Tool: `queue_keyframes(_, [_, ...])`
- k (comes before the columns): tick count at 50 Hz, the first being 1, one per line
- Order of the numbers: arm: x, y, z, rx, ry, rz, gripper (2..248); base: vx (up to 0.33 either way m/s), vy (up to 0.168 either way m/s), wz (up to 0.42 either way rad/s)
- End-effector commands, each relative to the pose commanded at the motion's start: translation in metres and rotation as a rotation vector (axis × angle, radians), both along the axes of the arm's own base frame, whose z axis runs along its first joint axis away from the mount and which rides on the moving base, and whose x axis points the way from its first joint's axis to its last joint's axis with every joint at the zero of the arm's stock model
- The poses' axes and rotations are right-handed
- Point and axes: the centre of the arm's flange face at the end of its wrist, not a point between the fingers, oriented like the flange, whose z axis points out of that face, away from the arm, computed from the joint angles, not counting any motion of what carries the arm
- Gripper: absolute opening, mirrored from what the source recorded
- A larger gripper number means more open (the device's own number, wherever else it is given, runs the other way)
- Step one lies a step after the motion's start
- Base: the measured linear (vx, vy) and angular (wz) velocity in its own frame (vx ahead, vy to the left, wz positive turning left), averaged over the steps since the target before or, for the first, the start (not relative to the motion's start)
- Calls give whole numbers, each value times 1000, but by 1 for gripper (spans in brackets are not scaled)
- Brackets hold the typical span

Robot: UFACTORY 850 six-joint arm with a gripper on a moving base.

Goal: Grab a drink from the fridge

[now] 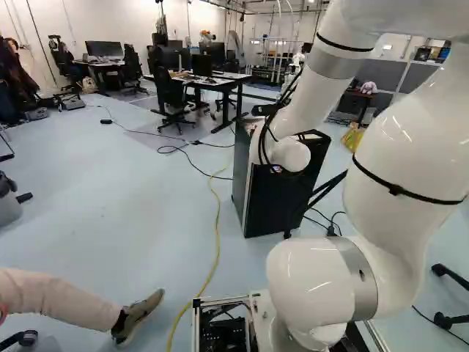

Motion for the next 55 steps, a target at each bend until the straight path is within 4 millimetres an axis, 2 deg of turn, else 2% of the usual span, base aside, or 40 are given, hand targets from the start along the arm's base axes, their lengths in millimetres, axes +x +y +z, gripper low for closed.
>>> queue_keyframes(13, [-38, 10, -7, 7, 28, 9, 98, 0, 0, 0])
queue_keyframes(27, [-71, 17, -15, 13, 52, 16, 98, 0, 0, 0])
queue_keyframes(41, [-94, 21, -23, 17, 69, 21, 98, 0, 0, 0])
queue_keyframes(55, [-110, 24, -28, 19, 81, 25, 98, 0, 0, 0])
